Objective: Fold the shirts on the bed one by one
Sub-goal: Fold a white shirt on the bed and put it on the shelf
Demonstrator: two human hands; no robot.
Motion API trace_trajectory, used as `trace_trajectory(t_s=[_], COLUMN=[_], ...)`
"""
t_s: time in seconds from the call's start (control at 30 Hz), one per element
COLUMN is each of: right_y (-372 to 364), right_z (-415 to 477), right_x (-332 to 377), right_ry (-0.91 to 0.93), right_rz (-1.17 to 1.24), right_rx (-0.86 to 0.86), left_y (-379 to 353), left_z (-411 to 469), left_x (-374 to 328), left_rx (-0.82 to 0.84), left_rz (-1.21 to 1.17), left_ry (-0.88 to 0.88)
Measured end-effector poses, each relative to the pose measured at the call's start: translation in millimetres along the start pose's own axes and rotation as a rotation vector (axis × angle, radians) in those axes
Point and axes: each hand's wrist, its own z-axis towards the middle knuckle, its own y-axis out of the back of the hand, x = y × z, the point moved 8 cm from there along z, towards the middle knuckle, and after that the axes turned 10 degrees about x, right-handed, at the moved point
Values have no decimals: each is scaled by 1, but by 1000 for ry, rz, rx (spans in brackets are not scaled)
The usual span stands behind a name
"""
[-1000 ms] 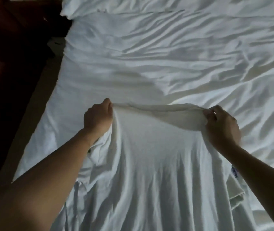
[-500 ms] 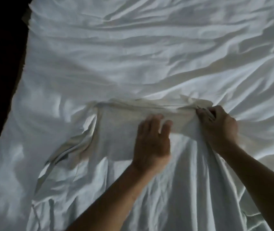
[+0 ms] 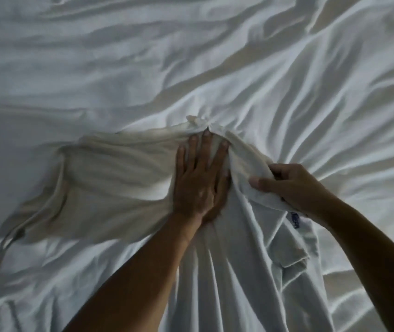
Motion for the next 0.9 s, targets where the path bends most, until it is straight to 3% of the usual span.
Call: trace_trajectory(t_s=[0.13,0.2,0.3,0.4,0.53,0.6,0.8,0.9], right_y=[11,8,-3,11,22,11,-2,-4], right_z=[-24,-38,-58,-75,-107,-121,-158,-177], right_x=[-19,-18,-17,-31,-57,-68,-96,-106], right_ry=[-6,3,61,110,95,62,-40,-15], right_rz=[112,135,-42,-139,252,399,332,407], right_rx=[-145,-95,5,-157,-332,-309,-86,-80], left_y=[-4,-6,-6,-7,-5,-4,3,13], left_z=[1,2,2,3,3,3,0,0], left_x=[-1,0,1,-1,-1,-2,-8,-15], left_rx=[-5,-6,-10,-5,-24,-34,-102,-98], left_rz=[9,25,52,65,74,86,228,292], left_ry=[21,32,37,47,43,46,43,86])
